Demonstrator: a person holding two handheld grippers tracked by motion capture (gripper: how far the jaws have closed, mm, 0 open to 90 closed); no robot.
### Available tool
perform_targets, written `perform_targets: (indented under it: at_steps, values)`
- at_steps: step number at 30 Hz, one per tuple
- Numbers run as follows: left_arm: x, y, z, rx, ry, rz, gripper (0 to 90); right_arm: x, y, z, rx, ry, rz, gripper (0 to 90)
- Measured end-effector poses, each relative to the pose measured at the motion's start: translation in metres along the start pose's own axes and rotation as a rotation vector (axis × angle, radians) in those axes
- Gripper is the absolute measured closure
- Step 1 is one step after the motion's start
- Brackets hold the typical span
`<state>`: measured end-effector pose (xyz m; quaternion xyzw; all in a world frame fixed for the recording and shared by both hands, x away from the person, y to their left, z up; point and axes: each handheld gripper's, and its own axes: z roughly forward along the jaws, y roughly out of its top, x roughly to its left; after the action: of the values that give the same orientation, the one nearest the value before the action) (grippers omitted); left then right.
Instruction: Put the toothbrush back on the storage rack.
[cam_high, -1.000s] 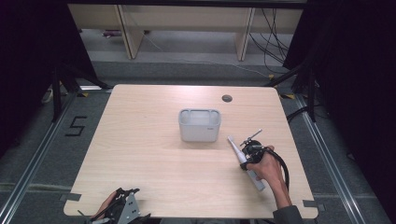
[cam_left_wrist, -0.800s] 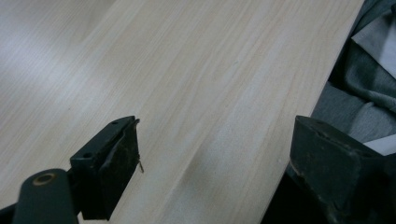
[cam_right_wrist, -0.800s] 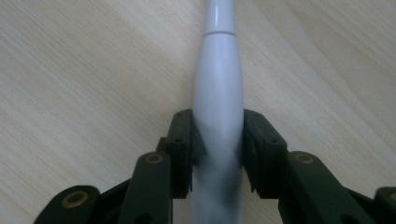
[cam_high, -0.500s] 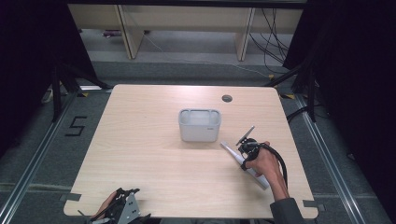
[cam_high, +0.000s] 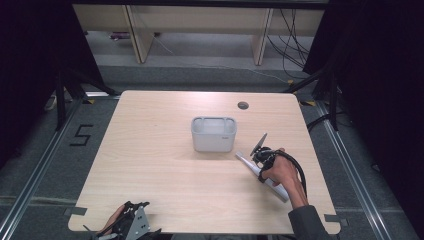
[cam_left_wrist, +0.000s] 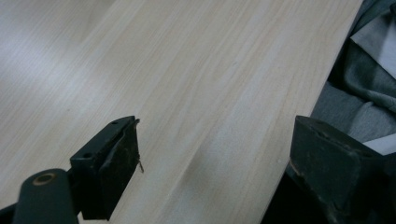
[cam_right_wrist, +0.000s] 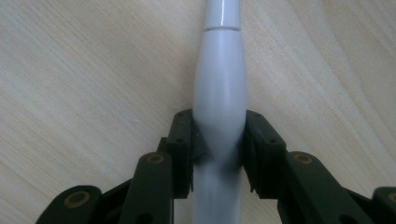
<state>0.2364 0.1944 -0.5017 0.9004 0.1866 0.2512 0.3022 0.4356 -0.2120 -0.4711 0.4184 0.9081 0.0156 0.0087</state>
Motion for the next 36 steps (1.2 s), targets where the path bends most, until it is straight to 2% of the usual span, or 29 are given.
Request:
perform_targets:
  at_steps: [3,6,8,10,12,14,15,17,20,24,30,36]
  values:
    - [0.0,0.0,0.0,-0.001,0.007,-0.001,15.2,0.0,0.0,0.0,0.0,-0.005,-0.005,66.8]
    - [0.0,0.0,0.0,0.0,-0.01,-0.001,15.2,-0.003,0.0,0.0,-0.001,0.006,-0.009,66.8]
    - [-0.001,0.0,0.001,0.003,0.008,0.007,15.2,-0.003,0.0,0.0,0.001,0.007,-0.011,66.9]
    - [-0.001,0.0,0.001,0.002,0.002,0.006,15.2,-0.002,0.0,0.0,0.0,0.0,-0.014,66.9]
    - [-0.001,0.0,0.001,-0.001,0.008,0.004,15.2,-0.004,-0.001,0.001,-0.006,-0.003,-0.05,67.0]
    - [-0.001,0.0,0.0,-0.007,-0.001,-0.003,15.2,-0.005,-0.001,0.001,-0.004,-0.004,-0.057,67.0]
    - [-0.001,0.0,0.0,-0.004,0.004,0.001,15.2,-0.006,-0.001,0.0,-0.023,-0.022,-0.085,67.0]
    - [-0.001,0.0,0.001,-0.001,0.007,0.003,15.2,-0.005,-0.003,-0.001,-0.02,-0.005,-0.057,67.0]
    - [-0.001,0.0,0.001,-0.005,0.005,0.0,15.2,-0.006,-0.005,-0.007,-0.039,-0.011,-0.043,67.1]
    - [-0.001,0.0,0.0,-0.004,0.002,0.0,15.2,-0.013,-0.011,-0.015,-0.103,-0.019,-0.06,67.1]
    - [0.0,0.0,0.0,-0.002,0.002,-0.001,15.2,-0.021,-0.021,-0.031,-0.195,-0.026,-0.029,67.2]
    - [0.0,0.0,0.0,-0.001,0.001,-0.001,15.2,-0.023,-0.032,-0.056,-0.33,-0.028,0.018,67.1]
